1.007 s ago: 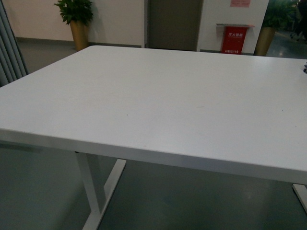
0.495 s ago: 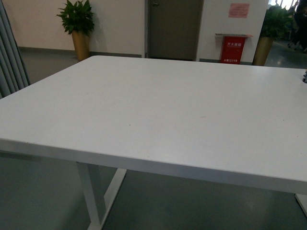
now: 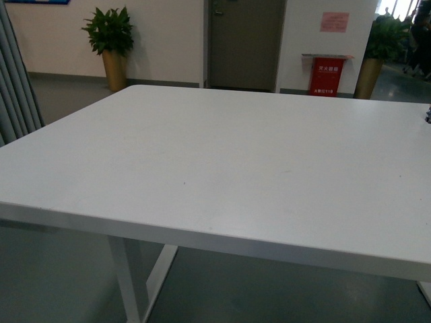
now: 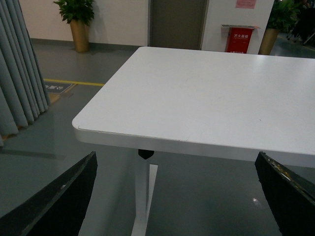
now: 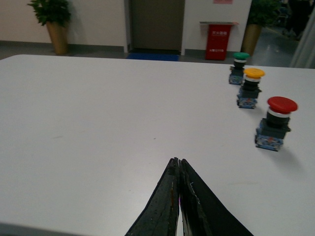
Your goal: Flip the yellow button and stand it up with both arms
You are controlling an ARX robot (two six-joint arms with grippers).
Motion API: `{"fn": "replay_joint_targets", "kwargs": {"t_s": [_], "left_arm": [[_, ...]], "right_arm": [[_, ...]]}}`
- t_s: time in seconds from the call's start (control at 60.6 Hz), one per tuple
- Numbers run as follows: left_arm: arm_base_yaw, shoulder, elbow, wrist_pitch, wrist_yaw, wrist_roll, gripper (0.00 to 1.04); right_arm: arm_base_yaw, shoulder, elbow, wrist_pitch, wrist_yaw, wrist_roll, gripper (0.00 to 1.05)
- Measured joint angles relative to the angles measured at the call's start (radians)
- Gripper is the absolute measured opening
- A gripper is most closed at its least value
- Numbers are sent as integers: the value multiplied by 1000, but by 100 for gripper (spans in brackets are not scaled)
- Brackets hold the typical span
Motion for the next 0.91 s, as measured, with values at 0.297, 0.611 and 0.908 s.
{"fn": "replay_joint_targets", "kwargs": {"t_s": [0.297,0.611,0.908], "left_arm": [[0,0,0,0,0,0,99],[0,0,0,0,0,0,99],[0,0,0,0,0,0,99]], "right_arm": [[0,-141,-60,-79,4,0,3],[0,-266,-117,-135,4,0,3],[1,-383,-123,-240,4,0,3]]}}
